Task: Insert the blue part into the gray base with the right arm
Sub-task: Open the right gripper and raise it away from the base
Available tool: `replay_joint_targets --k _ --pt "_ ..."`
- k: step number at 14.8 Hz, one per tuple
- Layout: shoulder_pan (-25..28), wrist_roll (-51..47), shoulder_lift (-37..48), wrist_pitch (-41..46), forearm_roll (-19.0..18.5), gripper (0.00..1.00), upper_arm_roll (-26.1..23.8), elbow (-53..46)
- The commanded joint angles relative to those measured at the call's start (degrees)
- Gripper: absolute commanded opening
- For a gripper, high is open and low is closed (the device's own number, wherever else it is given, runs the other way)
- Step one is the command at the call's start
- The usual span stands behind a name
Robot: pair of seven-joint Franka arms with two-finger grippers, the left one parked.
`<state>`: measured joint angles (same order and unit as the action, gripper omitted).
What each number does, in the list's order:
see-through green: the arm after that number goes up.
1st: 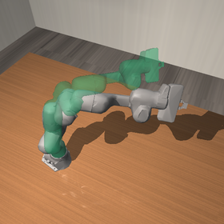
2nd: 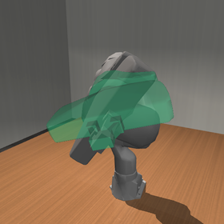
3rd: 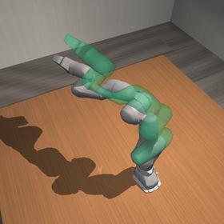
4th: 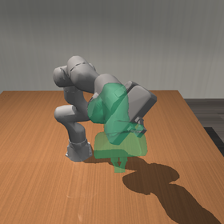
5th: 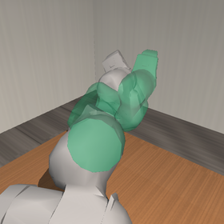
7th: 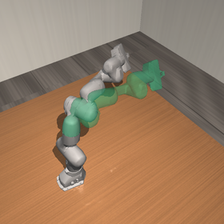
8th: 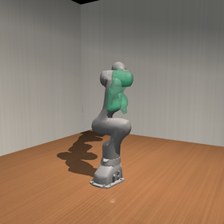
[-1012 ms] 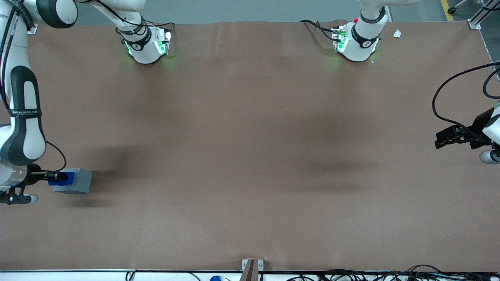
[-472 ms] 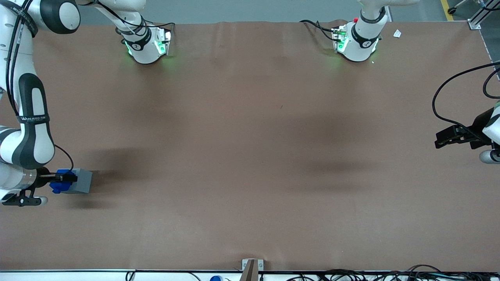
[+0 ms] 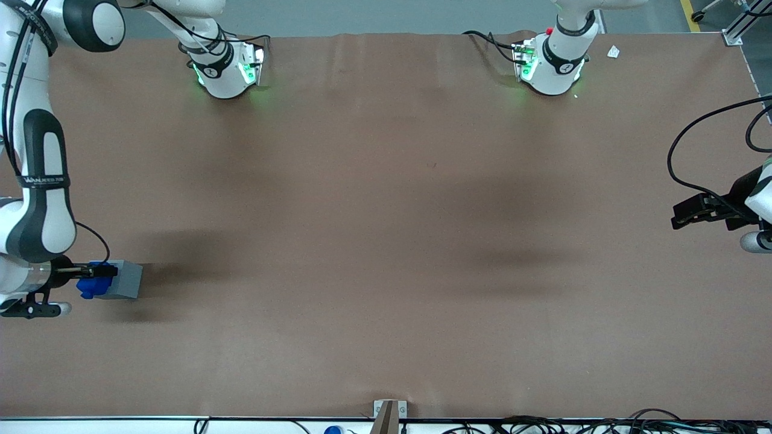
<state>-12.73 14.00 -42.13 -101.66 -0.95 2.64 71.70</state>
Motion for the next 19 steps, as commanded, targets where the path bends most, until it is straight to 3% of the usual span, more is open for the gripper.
replay_joint_targets --k 1,9,14,19 --pt "1.0 -0.7 4.2 7.7 -0.4 1.0 -0.4 -4.4" --pt "5.8 -4.7 23.5 17.4 1.9 1.0 -0.4 -2.8" --pt "7.0 -6.3 37.7 17.1 2.7 1.0 -0.4 8.6" --pt "8.7 -8.8 48.5 10.9 2.7 1.0 -0.5 22.2"
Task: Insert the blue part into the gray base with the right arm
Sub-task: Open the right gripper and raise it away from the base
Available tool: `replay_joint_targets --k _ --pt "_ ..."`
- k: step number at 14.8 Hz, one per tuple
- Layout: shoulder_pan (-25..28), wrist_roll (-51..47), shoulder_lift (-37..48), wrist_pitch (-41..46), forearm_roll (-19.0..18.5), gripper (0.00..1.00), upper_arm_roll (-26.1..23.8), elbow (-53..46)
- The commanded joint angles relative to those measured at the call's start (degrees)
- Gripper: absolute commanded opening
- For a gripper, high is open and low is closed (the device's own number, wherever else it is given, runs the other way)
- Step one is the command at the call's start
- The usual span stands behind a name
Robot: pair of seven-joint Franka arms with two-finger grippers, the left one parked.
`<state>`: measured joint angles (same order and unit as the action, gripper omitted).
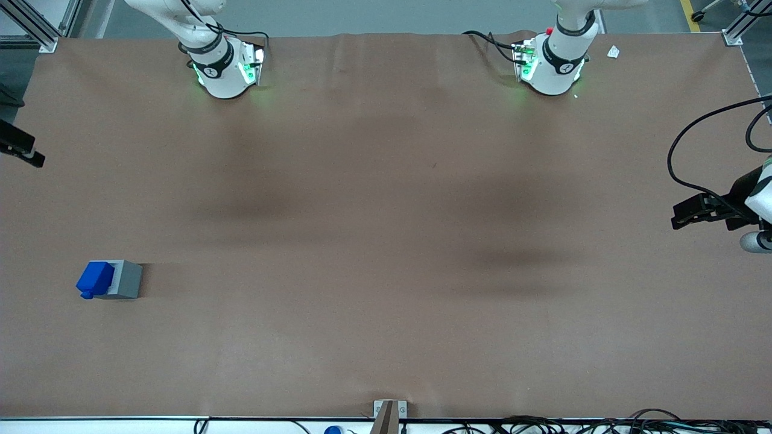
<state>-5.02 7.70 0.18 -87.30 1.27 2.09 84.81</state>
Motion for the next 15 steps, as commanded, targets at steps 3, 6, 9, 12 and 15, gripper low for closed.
replay_joint_targets --k 3,6,9,12,15 --pt "2.9 -6.0 8.1 -3.4 0.2 1.0 0.0 11.1" --pt "3.0 -5.9 8.1 -2.9 0.1 1.0 0.1 10.9" --pt "2.7 -5.4 7.7 -2.0 0.1 1.0 0.3 10.3" --pt "2.6 -5.7 7.6 -2.0 0.1 1.0 0.5 9.2" --pt "2.6 -5.7 7.5 -1.9 0.1 1.0 0.5 8.0"
